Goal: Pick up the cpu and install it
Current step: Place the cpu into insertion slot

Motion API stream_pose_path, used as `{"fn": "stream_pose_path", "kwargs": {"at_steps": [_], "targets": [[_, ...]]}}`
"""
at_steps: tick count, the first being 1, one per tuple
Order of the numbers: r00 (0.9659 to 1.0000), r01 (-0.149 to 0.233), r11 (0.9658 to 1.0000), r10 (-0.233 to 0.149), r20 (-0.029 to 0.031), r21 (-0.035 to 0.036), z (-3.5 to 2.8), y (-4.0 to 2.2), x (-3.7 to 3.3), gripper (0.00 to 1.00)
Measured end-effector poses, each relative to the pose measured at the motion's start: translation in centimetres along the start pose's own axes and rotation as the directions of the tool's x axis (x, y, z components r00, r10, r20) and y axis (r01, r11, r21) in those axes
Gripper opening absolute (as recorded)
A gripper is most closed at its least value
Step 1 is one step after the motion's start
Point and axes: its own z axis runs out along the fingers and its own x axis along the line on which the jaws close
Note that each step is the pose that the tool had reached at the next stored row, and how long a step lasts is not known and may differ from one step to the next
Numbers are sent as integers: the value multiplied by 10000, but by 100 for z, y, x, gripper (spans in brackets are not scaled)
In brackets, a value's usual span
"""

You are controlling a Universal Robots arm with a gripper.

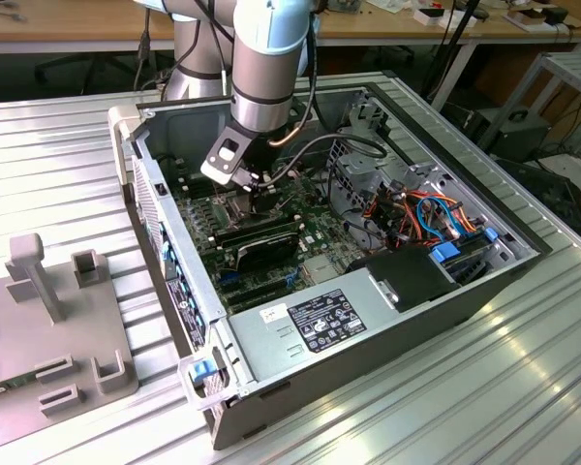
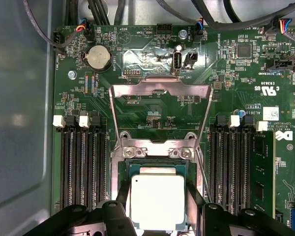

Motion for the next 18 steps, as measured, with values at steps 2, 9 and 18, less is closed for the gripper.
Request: {"fn": "stream_pose_path", "kwargs": {"at_steps": [2, 9, 18], "targets": [[10000, 0, 10000, 0, -1, -1, 8, 0, 0, 54], [10000, 0, 10000, 0, 1, 1, 23, -1, -1, 54], [10000, -1, 10000, 1, 0, 0, 31, 0, -1, 54]]}}
